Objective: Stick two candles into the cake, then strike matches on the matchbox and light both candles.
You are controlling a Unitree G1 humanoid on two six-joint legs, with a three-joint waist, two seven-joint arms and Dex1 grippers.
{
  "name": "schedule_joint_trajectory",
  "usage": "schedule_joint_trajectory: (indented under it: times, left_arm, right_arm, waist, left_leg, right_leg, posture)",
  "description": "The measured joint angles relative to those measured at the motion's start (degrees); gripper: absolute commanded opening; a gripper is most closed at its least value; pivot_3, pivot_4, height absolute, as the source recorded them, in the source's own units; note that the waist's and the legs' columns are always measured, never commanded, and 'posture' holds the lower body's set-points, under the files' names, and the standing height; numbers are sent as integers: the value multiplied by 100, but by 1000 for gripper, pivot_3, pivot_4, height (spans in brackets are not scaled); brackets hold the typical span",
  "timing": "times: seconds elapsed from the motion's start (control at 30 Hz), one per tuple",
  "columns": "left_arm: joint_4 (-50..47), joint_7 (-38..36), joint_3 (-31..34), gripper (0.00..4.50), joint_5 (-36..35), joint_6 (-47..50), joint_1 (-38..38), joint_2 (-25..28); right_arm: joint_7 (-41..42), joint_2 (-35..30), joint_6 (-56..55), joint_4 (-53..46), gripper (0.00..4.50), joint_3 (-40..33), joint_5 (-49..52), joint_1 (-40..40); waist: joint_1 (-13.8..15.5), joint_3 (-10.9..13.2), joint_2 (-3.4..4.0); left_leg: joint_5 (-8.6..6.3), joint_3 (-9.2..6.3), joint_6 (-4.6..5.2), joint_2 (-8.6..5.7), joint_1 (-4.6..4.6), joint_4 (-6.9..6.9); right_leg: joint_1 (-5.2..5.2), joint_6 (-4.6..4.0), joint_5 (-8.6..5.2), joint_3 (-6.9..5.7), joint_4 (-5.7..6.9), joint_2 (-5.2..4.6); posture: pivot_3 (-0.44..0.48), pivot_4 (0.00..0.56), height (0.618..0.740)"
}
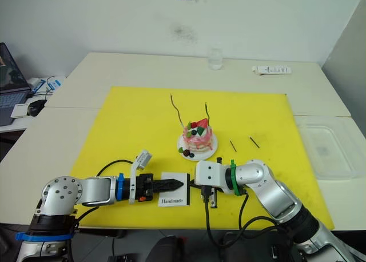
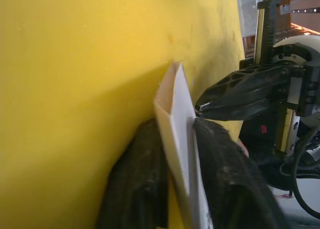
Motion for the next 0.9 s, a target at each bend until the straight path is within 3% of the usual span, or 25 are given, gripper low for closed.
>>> schedule_joint_trajectory:
  times: [0.03, 0.9]
  left_arm:
    - [-13, -8, 0, 12, 1, 3, 0, -5]
    - [-21, -69, 28, 12, 54, 23, -3, -12]
  right_arm:
    - [0, -1, 5, 0, 0, 0, 1, 0]
    - [-36, -75, 47, 5, 0, 150, -65, -1]
  waist:
    - [0, 0, 0]
    - [0, 1, 1]
  left_leg:
    - [0, 0, 0, 0, 0, 0]
    - [0, -2, 0, 0, 1, -6]
  right_leg:
    - [0, 0, 0, 0, 0, 0]
    - [-1, 0, 0, -2, -2, 0]
  posture:
    - [0, 150, 740]
    - [0, 150, 740]
